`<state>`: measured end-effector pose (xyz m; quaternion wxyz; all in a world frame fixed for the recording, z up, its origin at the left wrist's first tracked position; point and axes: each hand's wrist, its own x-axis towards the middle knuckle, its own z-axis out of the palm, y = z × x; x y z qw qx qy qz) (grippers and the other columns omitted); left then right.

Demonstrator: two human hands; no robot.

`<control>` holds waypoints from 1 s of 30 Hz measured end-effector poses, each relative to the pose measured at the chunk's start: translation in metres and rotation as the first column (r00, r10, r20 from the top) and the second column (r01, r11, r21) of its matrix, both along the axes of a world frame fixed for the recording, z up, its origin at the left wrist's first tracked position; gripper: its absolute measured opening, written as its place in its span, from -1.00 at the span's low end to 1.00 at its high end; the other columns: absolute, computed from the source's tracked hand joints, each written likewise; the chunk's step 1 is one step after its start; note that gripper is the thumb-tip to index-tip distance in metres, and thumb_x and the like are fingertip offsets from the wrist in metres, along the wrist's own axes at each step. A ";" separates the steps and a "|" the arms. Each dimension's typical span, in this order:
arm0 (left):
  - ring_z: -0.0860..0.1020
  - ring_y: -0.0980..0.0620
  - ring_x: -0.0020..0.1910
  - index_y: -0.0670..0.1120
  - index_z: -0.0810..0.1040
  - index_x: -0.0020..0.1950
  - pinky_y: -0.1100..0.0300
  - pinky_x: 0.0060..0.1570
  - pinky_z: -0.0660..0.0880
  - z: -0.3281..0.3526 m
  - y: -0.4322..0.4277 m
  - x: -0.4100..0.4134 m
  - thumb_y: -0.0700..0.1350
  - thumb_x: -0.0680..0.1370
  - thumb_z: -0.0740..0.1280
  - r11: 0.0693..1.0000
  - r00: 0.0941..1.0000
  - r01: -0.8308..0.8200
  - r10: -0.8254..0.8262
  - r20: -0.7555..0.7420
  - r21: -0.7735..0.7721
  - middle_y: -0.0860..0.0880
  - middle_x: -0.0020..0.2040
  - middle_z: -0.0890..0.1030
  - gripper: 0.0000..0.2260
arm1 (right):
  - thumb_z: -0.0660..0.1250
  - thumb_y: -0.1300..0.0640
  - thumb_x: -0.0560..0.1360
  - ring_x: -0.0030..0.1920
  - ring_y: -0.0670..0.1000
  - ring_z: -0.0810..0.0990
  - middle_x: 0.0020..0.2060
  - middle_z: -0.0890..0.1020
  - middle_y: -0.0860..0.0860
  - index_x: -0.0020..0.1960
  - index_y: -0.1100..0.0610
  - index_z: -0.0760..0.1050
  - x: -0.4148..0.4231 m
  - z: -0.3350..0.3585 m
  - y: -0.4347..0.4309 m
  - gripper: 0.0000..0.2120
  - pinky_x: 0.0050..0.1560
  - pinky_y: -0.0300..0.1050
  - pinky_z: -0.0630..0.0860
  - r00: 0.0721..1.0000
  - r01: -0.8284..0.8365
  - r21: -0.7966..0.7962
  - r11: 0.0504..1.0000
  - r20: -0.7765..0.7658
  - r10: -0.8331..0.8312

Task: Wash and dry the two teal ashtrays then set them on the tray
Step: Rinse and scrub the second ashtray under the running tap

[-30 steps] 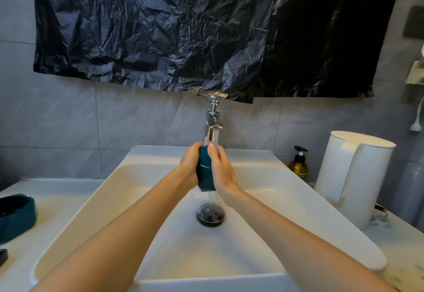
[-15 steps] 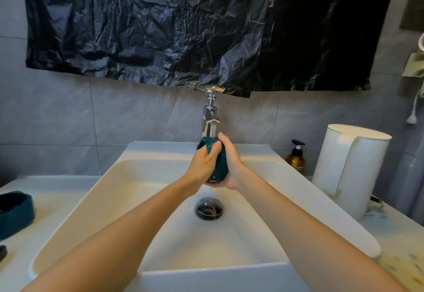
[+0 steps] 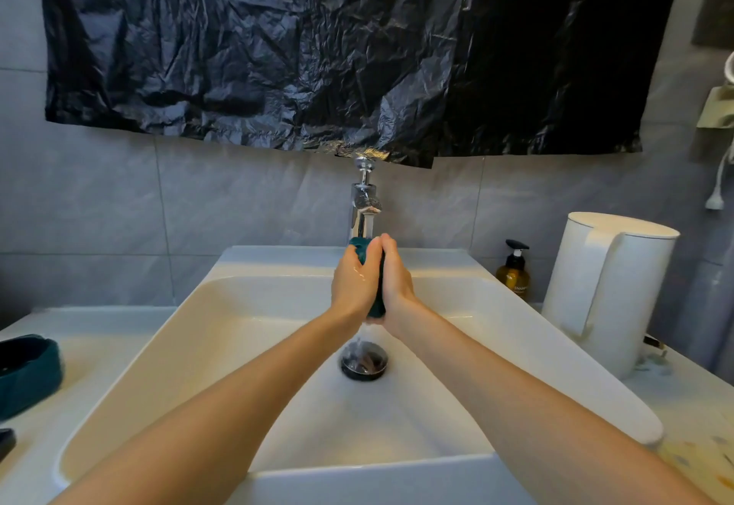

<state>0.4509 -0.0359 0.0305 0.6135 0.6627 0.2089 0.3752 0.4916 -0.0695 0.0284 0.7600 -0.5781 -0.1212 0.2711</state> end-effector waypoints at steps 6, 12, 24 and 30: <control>0.54 -0.06 -0.06 -0.10 0.52 0.13 0.07 -0.06 0.50 0.018 0.014 0.004 0.12 0.62 0.12 0.950 0.992 0.065 -0.096 -0.086 -0.306 -0.11 -0.05 0.58 -0.65 | 0.26 -0.31 0.33 0.01 0.10 0.61 -0.03 0.64 0.08 -0.08 -0.09 0.61 -0.001 -0.004 0.005 -0.63 0.07 0.06 0.58 0.986 0.053 -0.022 0.998 0.159 -0.049; 0.56 -0.02 -0.15 -0.05 0.56 0.04 0.10 -0.24 0.51 0.019 0.034 -0.010 0.12 0.57 0.24 0.836 0.958 0.258 -0.287 0.015 -0.483 -0.09 -0.15 0.60 -0.73 | 0.20 -0.05 0.56 0.07 0.03 0.55 0.11 0.57 0.01 0.34 -0.15 0.41 -0.003 -0.012 0.000 -0.66 0.06 -0.01 0.57 0.846 0.048 0.015 0.999 0.530 -0.049; 0.56 0.05 -0.22 -0.03 0.49 -0.10 0.18 -0.18 0.51 -0.005 0.007 0.010 0.03 0.57 0.23 0.982 0.989 0.146 -0.143 -0.038 0.116 0.05 -0.29 0.52 -0.85 | 0.32 -0.24 0.36 0.00 0.09 0.56 -0.06 0.62 0.09 0.00 0.09 0.55 -0.001 0.016 -0.021 -0.57 -0.02 0.00 0.52 0.956 -0.188 -0.009 0.982 -0.229 0.181; 0.57 -0.07 -0.08 -0.12 0.55 0.04 -0.01 0.05 0.53 0.011 0.020 -0.004 0.14 0.57 0.22 0.968 0.997 0.066 -0.074 -0.025 -0.243 -0.09 -0.09 0.60 -0.66 | 0.17 -0.15 0.53 -0.08 0.01 0.53 -0.06 0.57 0.08 0.03 -0.02 0.50 -0.015 0.007 -0.004 -0.75 -0.07 -0.10 0.47 0.984 -0.122 -0.051 0.991 0.124 0.128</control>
